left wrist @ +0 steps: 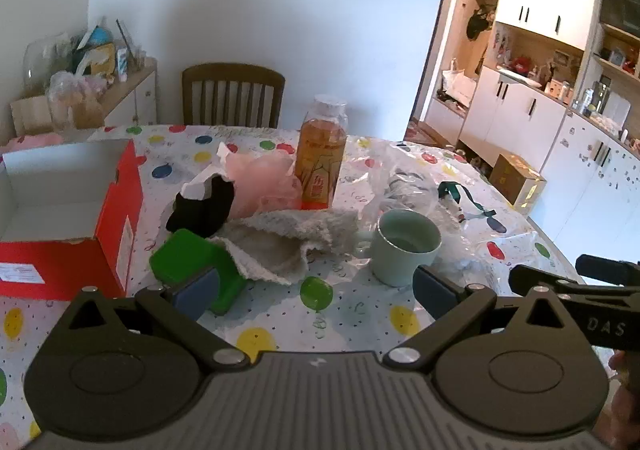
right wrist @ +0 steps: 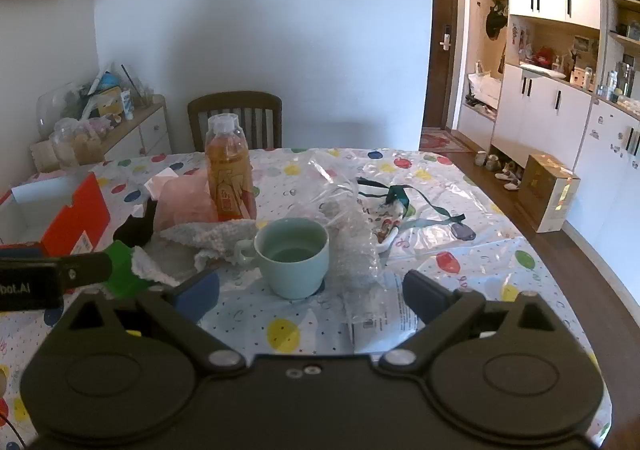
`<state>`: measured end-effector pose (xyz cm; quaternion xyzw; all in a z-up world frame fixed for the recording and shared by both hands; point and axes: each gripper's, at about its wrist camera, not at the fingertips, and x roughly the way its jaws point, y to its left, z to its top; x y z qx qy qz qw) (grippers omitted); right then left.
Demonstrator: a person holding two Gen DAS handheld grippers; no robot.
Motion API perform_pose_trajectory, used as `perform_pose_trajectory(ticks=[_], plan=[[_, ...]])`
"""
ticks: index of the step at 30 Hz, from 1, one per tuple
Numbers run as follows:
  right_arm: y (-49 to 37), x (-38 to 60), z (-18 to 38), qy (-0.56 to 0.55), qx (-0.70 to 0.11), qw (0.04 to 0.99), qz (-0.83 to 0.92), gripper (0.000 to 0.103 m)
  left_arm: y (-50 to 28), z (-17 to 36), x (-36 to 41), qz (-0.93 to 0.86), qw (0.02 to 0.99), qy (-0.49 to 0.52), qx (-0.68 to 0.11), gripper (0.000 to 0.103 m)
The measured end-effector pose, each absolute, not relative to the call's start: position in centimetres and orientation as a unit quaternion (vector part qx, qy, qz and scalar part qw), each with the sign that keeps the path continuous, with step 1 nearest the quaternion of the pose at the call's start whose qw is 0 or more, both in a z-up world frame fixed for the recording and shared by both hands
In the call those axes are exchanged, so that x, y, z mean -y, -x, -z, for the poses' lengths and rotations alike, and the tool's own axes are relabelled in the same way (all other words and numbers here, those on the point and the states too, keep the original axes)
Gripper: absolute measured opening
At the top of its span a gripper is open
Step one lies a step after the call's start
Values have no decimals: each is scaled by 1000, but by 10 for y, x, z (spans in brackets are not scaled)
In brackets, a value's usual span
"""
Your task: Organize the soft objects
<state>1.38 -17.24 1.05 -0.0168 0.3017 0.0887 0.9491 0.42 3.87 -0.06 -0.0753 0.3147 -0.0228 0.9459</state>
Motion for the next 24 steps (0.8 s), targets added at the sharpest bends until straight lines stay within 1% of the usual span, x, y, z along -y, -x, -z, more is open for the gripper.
perform_pose_trajectory(ticks=[11,24], plan=[[-13,164,-10,13,-304,949,-85,96,-3,-1,-38,28,950,50,-306,103],[-11,153,-10,22,-299,950,-88,91,-4,1,-42,57,948,47,-309,103]])
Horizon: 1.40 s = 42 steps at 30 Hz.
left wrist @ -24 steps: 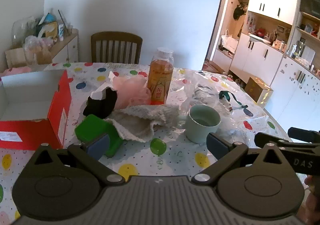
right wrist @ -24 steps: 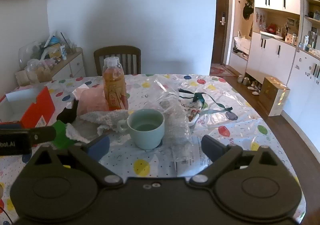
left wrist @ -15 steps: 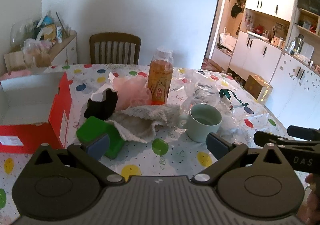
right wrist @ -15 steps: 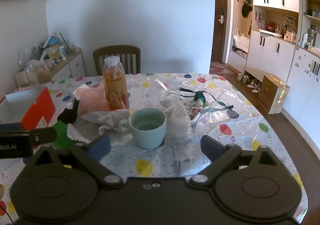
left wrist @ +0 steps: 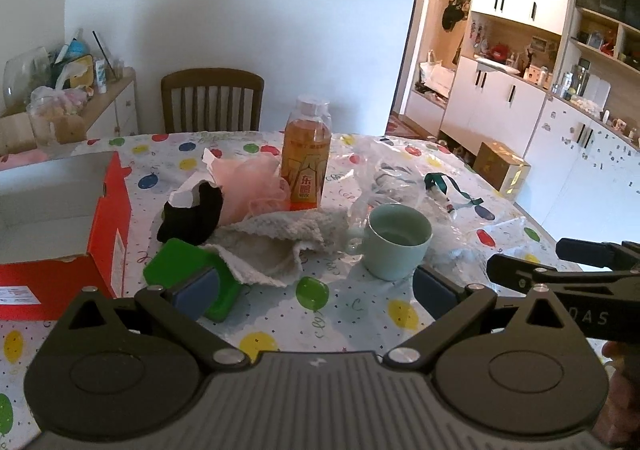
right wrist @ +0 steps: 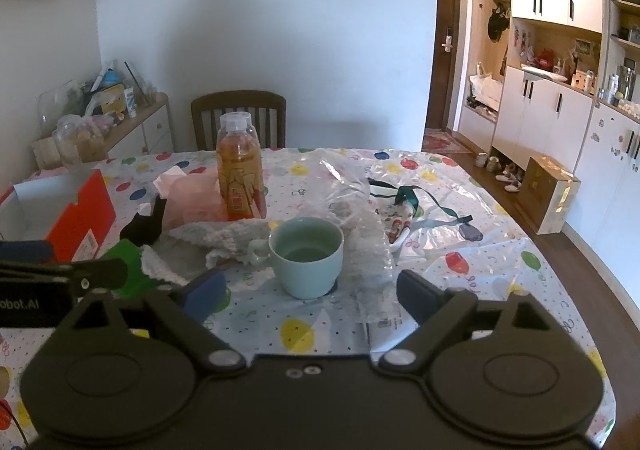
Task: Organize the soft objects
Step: 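Move both tools over the table toward the grey towel and plastic wrap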
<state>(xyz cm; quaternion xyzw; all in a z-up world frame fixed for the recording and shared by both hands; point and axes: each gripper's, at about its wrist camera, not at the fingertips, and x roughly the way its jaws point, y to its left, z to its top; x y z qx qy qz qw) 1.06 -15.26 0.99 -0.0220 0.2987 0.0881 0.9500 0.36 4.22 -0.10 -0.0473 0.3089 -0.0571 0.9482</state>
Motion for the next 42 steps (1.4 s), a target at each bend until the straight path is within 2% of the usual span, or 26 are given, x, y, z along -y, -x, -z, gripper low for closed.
perform_pose_trajectory(ticks=[42], plan=[[-18,134,-3,29,-307,948,-74,85,-18,12,-57,72,945,33,-318,103]])
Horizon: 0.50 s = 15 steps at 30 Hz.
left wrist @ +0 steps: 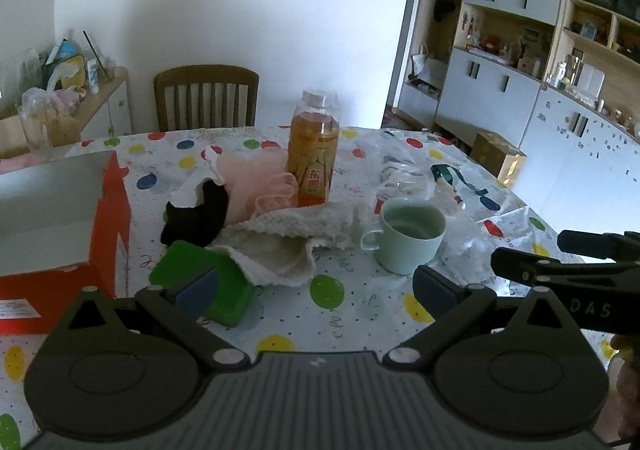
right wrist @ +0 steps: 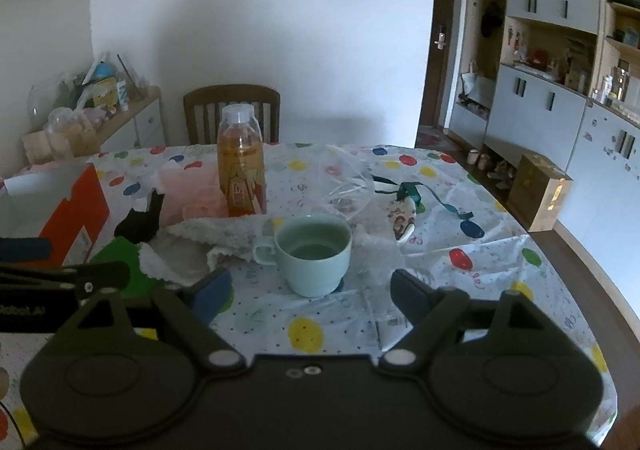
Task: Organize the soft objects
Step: 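Move both tools over the table toward the grey towel and plastic wrap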
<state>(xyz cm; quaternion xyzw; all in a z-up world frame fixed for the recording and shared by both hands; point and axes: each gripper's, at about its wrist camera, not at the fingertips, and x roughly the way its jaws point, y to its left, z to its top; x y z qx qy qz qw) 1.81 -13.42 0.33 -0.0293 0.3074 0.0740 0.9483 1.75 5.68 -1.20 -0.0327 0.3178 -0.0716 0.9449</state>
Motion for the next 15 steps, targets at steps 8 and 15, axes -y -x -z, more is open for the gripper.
perform_pose_trajectory(ticks=[8,15], plan=[[-36,148,2,27,-316,944,-93,83,-28,16,-45,50,945,35,-322,103],[-48,163,13,30,-329,938,-107,81,-38,29,-41,17,942,35,-333,103]])
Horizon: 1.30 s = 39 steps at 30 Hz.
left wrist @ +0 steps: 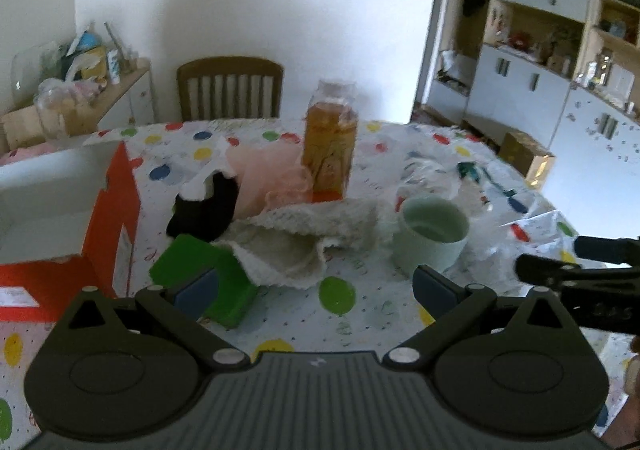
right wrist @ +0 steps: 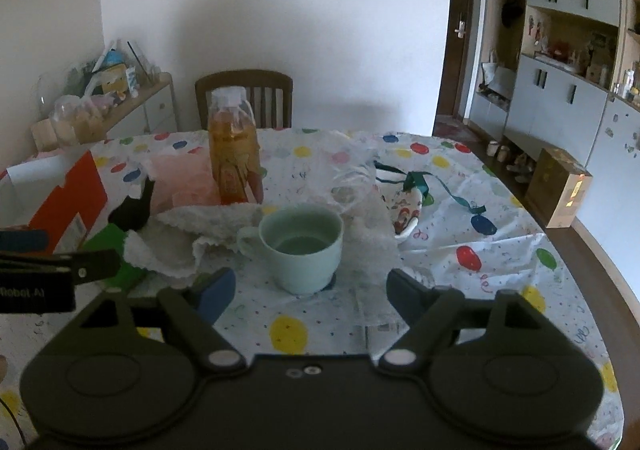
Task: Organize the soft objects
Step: 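Move both tools over the table toward the grey towel and plastic wrap, then grasp the grey terry towel with the left tool while the right tool grasps clear plastic wrap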
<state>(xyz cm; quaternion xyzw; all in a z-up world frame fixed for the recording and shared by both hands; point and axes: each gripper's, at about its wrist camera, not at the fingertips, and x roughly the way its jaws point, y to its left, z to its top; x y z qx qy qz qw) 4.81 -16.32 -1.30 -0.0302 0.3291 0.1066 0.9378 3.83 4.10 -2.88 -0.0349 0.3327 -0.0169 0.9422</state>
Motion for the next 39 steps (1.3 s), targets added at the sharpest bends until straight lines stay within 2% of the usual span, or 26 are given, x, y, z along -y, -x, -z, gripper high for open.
perform_pose_trajectory(ticks=[7,15,18,23,26,28,39], plan=[[-68,180,31,38,-351,930,-105,76,-57,52,-50,-26,934,22,-356,102],[-103,200,58,73,-375,919,-97,67,-87,72,-61,-62,922,-1,-382,93],[-117,206,63,79,-382,916,-96,61,-98,76,-58,-62,922,-10,-383,93],[-136,209,73,85,-390,911,-105,57,-114,85,-49,-56,920,-22,-388,93],[-145,206,79,106,-391,907,-110,52,-125,91,-46,-55,917,-31,-394,87],[-151,205,82,113,-392,906,-115,49,-134,95,-44,-55,915,-40,-397,87],[-183,197,97,130,-406,893,-143,44,-184,106,-20,13,910,-54,-412,87]])
